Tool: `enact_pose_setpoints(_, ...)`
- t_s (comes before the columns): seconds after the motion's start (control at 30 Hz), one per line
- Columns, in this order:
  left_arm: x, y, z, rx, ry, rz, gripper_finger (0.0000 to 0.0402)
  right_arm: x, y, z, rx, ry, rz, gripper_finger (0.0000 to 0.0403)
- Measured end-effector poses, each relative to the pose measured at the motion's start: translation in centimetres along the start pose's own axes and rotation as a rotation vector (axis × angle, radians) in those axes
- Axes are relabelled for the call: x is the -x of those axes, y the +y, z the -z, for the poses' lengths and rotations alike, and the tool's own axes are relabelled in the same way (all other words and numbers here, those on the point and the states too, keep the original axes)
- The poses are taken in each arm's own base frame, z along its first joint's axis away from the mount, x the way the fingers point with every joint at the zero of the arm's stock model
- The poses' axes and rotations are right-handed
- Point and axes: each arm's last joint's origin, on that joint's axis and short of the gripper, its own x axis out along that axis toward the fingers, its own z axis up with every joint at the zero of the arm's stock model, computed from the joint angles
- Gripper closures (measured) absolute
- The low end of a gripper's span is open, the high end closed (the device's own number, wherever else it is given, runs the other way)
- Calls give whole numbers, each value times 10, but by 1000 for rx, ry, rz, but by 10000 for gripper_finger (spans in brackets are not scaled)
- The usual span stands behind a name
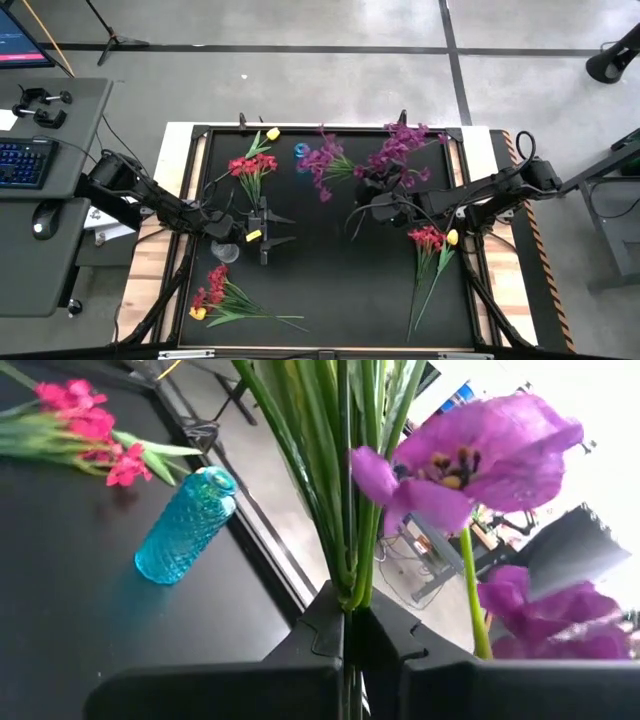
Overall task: Sort flowers into vase by color
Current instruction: Put the violet flowers into the right transparent vase
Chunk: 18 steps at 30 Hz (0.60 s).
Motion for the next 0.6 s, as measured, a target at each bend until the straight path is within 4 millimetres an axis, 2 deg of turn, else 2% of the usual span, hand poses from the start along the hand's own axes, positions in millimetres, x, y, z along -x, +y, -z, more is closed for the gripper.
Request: enact_pose_setpoints(0.6, 0, 0, 0, 0, 0, 0, 225, 1, -5, 1, -231, 25, 168, 403)
